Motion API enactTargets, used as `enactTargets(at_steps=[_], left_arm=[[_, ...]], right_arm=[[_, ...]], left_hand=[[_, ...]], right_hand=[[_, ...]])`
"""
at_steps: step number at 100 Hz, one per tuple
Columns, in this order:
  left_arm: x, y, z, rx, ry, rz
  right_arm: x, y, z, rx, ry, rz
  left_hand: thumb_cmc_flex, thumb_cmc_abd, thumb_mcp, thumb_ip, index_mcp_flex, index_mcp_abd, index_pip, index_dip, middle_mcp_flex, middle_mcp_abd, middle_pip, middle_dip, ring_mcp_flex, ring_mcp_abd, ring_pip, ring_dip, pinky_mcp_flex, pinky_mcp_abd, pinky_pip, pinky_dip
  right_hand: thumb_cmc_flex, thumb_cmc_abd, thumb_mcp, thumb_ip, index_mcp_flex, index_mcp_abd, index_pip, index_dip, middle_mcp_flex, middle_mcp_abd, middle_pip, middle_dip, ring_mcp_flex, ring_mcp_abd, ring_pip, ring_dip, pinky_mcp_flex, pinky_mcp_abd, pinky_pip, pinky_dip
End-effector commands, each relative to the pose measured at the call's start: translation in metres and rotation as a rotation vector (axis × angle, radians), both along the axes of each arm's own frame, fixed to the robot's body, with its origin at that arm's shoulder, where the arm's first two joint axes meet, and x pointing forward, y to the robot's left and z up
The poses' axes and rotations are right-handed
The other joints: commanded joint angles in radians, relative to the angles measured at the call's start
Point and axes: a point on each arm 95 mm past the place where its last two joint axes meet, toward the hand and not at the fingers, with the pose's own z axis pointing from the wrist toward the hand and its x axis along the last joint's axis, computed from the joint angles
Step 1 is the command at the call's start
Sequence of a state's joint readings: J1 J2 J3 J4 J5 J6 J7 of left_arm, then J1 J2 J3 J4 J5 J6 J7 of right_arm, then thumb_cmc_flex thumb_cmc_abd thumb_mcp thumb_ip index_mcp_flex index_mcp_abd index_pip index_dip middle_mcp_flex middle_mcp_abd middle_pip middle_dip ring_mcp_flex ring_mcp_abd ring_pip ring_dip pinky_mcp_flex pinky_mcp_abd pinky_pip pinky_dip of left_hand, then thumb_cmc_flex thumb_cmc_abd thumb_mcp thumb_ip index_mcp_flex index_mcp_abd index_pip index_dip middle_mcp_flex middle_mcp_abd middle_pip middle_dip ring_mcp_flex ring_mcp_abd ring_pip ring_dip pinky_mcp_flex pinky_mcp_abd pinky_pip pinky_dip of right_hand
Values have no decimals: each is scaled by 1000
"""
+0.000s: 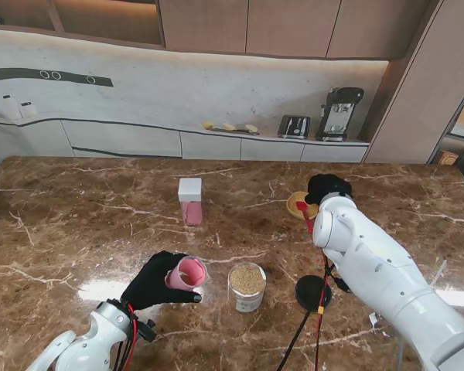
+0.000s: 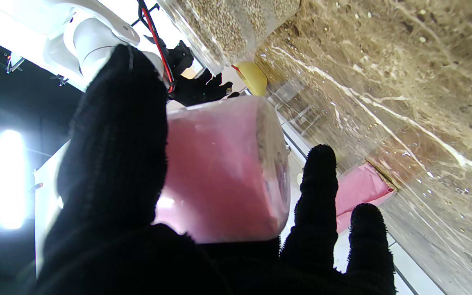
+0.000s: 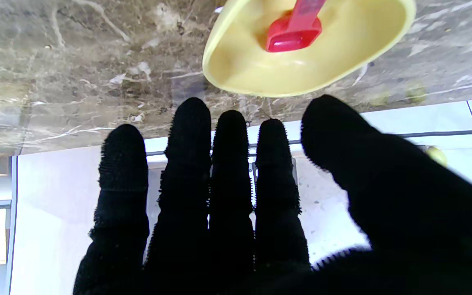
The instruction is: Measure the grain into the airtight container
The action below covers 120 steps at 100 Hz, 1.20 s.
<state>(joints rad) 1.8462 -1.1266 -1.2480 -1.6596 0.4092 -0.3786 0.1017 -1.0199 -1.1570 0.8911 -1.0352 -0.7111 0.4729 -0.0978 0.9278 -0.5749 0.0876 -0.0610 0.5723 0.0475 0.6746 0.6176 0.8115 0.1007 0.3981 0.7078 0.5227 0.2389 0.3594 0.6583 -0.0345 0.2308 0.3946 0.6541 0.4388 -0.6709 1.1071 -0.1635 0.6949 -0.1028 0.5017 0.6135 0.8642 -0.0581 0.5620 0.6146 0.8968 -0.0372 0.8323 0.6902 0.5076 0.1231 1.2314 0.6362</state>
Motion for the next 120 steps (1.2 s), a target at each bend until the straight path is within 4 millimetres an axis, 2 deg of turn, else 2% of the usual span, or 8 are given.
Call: enactTargets(at_steps=[1, 29, 65, 70, 84, 105, 107, 120], left_arm=[[-2, -2, -1, -3, 4, -5], [-1, -5, 0, -13, -5, 0], [3, -2, 0, -59, -14, 35], [4, -1, -1, -78, -4, 49], [9, 4, -6, -123, 48, 97], [16, 14, -13, -131, 114, 128], [17, 15, -14, -129, 119, 128], [21, 19, -15, -123, 147, 137]], right_arm=[[-4, -6, -3, 1, 14, -2], [-26, -14, 1, 46, -33, 16], [-65, -16, 9, 116, -129, 46], [-71, -15, 8, 127, -141, 49], [-90, -11, 7, 165, -178, 57], [-115, -4, 3, 223, -210, 65], [-117, -4, 2, 226, -209, 66], [-125, -2, -2, 235, -208, 69]], left_hand=[[103, 207, 169, -12, 184, -213, 170, 18, -20, -29, 15, -7, -28, -26, -23, -5, -7, -3, -29, 14], [102, 207, 167, -12, 184, -218, 170, 17, -22, -29, 14, -10, -26, -26, -22, -5, -3, 0, -8, 27], [94, 169, 152, -13, 239, -244, 163, -57, -41, -39, 7, -135, -45, -39, -42, -15, -28, 4, -39, 1], [90, 160, 148, -13, 254, -249, 169, -97, -51, -42, -3, -164, -63, -50, -66, -34, -55, 5, -110, -42], [92, 148, 129, -4, 295, -247, 166, -182, -106, -52, -47, -224, -163, -78, -160, -130, -43, 44, -378, -279], [107, 179, 72, -1, 340, -229, 130, -266, -185, -55, -80, -277, -313, -140, -229, -174, -31, -18, -420, -567], [114, 189, 52, 3, 341, -229, 124, -268, -200, -55, -86, -289, -333, -151, -237, -184, -23, -31, -428, -621], [107, 219, 33, 0, 336, -227, 104, -282, -274, -73, -110, -305, -418, -199, -266, -197, -16, -87, -427, -652]], right_hand=[[-37, 9, -7, 47, -33, 9, -19, 11, -39, -7, -3, -17, -41, 11, -32, -19, -39, 1, -34, 0], [-111, 40, -81, 51, -68, 31, -70, -11, -99, 19, -157, -164, -135, 46, -363, -223, -133, -30, -246, -98], [-138, 83, -116, 62, -85, 47, -84, -14, -161, 44, -191, -196, -193, 59, -421, -256, -186, -24, -283, -120], [-143, 92, -117, 64, -85, 48, -85, -14, -161, 46, -188, -195, -197, 61, -420, -255, -190, -23, -285, -119], [-142, 103, -112, 70, -81, 46, -85, -13, -158, 47, -186, -193, -204, 64, -420, -254, -197, -21, -289, -118], [-142, 108, -111, 71, -76, 44, -87, -12, -146, 48, -184, -187, -209, 66, -420, -252, -209, -14, -298, -114], [-142, 108, -111, 71, -76, 44, -87, -12, -146, 48, -184, -186, -210, 66, -420, -251, -211, -12, -299, -114], [-142, 110, -112, 72, -76, 43, -89, -12, -145, 49, -187, -183, -214, 67, -421, -250, -218, -9, -306, -111]])
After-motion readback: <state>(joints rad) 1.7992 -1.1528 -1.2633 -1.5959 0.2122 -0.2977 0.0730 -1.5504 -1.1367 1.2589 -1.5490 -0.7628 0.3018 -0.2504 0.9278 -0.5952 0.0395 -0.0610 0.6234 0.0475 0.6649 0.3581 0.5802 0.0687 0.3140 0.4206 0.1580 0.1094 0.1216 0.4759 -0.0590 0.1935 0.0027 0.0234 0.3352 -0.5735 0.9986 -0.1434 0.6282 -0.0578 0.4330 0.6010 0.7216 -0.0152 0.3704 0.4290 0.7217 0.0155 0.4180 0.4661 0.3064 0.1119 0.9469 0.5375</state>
